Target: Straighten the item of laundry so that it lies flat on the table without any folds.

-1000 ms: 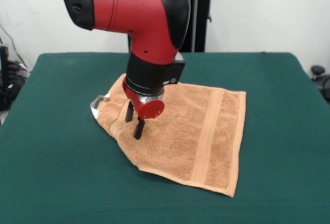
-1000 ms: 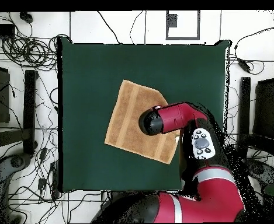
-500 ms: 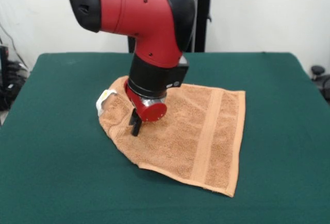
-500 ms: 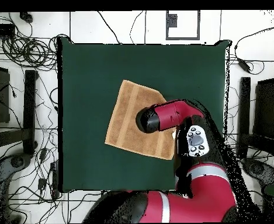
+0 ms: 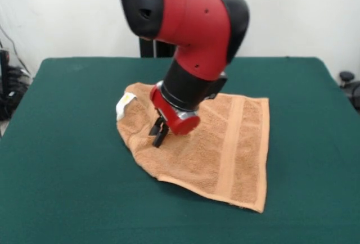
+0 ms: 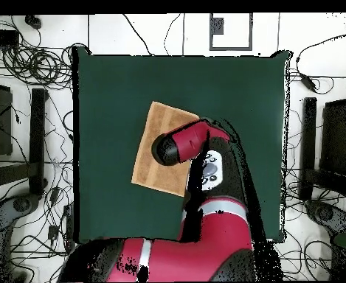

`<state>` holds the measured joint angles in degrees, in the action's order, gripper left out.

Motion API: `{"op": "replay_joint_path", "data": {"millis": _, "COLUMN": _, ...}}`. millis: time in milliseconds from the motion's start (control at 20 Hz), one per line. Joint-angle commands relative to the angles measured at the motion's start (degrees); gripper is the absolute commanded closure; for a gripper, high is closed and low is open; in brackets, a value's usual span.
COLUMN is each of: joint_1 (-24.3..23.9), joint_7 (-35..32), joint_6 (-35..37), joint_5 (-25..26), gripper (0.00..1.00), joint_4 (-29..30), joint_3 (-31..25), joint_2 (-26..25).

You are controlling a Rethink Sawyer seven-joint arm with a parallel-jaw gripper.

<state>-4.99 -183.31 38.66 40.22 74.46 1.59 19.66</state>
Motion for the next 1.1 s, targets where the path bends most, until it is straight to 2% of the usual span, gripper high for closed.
{"op": "replay_joint_path", "data": {"millis": 50, "joint_1": 3.2, "joint_7": -1.9, "joint_6": -0.1, "joint_5": -5.4, "gripper": 1.0, "joint_4": 1.0, "joint_3": -4.6, "joint_2": -3.5}}
{"op": "replay_joint_path", "data": {"millis": 350, "joint_1": 5.9, "joint_7": -4.3, "joint_6": -0.2, "joint_5": -6.0, "gripper": 1.0, "joint_4": 0.1, "joint_3": -2.9, "joint_2": -4.3}}
{"op": "replay_joint_path", "data": {"millis": 450, "joint_1": 11.2, "joint_7": -4.5, "joint_6": 5.5, "joint_5": -1.7, "gripper": 1.0, "joint_4": -4.2, "joint_3": 1.7, "joint_2": -6.1}}
{"op": "replay_joint_path", "data": {"millis": 550, "joint_1": 19.1, "joint_7": -5.9, "joint_6": 13.7, "joint_5": 4.6, "gripper": 1.0, "joint_4": -10.2, "joint_3": 8.9, "joint_2": -10.1}}
{"op": "replay_joint_path", "data": {"millis": 650, "joint_1": 23.1, "joint_7": -7.8, "joint_6": 19.1, "joint_5": 5.8, "gripper": 1.0, "joint_4": -13.0, "joint_3": 12.8, "joint_2": -12.9}}
{"op": "replay_joint_path", "data": {"millis": 750, "joint_1": 24.0, "joint_7": -9.3, "joint_6": 20.7, "joint_5": 3.4, "gripper": 1.0, "joint_4": -12.8, "joint_3": 13.6, "joint_2": -13.2}}
{"op": "replay_joint_path", "data": {"millis": 950, "joint_1": 21.1, "joint_7": -9.7, "joint_6": 15.1, "joint_5": -3.0, "gripper": 1.0, "joint_4": -7.8, "joint_3": 11.4, "joint_2": -9.7}}
{"op": "replay_joint_path", "data": {"millis": 1100, "joint_1": 19.8, "joint_7": -8.0, "joint_6": 12.2, "joint_5": -3.9, "gripper": 1.0, "joint_4": -5.6, "joint_3": 11.1, "joint_2": -7.8}}
